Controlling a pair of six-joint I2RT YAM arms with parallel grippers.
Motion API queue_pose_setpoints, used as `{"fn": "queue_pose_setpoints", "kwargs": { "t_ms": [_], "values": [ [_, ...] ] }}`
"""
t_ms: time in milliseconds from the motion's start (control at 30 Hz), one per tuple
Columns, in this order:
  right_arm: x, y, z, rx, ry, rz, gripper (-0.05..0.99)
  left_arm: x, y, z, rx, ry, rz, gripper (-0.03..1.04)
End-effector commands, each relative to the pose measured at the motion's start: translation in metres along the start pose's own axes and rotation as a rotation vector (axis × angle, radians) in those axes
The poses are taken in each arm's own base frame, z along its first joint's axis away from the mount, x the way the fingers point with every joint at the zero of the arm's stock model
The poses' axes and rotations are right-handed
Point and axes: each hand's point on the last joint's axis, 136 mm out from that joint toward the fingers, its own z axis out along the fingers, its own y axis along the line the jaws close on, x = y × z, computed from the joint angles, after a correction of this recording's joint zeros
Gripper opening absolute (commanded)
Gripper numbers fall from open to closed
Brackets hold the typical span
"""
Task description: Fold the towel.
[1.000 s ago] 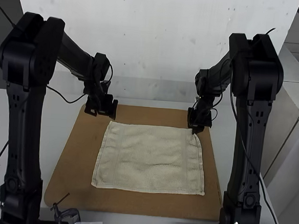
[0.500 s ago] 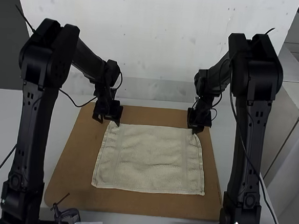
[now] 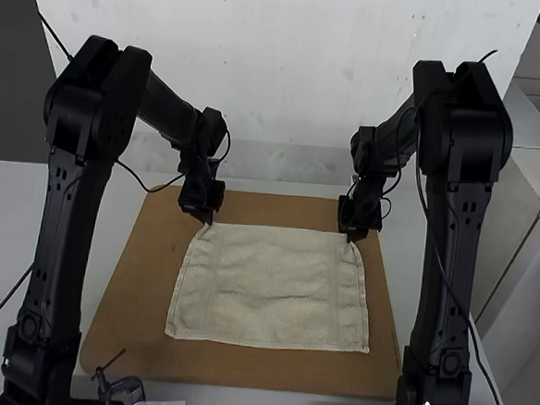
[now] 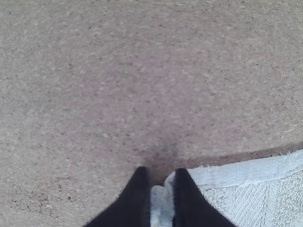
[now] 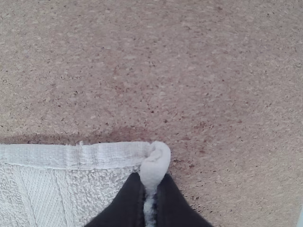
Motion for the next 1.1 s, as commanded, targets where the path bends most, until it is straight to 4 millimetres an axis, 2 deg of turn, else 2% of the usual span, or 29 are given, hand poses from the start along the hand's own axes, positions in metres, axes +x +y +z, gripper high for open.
{"fn": "queue_pose_setpoints", "kwargs": {
  "t_ms": [0, 167, 400, 567, 700, 833, 933, 1067],
  "values": [
    [0.005, -0.007, 0.012, 0.061, -0.004, -0.012, 0.01, 0.017, 0.02, -0.006, -0.057, 0.037, -0.028, 0.01],
    [-0.032, -0.007, -0.009, 0.066, -0.116, 0.031, 0.01, -0.01, 0.029, -0.035, -0.052, -0.062, -0.056, 0.01],
    [-0.086, -0.007, -0.057, 0.059, -0.278, 0.084, 0.01, -0.032, 0.039, -0.064, -0.064, -0.164, -0.103, 0.01],
    [-0.105, -0.007, -0.089, 0.043, -0.374, 0.107, 0.01, -0.054, 0.039, -0.096, -0.068, -0.275, -0.131, 0.01],
    [-0.107, -0.011, -0.105, 0.035, -0.42, 0.118, 0.01, -0.07, 0.038, -0.126, -0.068, -0.37, -0.142, 0.01],
    [-0.098, -0.013, -0.113, 0.032, -0.428, 0.116, 0.01, -0.069, 0.032, -0.149, -0.047, -0.406, -0.139, 0.01],
    [-0.084, -0.011, -0.112, 0.022, -0.411, 0.1, 0.01, -0.05, 0.027, -0.148, -0.042, -0.375, -0.133, 0.01],
    [-0.062, -0.006, -0.117, 0.008, -0.396, 0.064, 0.01, -0.014, 0.016, -0.141, -0.01, -0.317, -0.109, 0.01]
  ]
}}
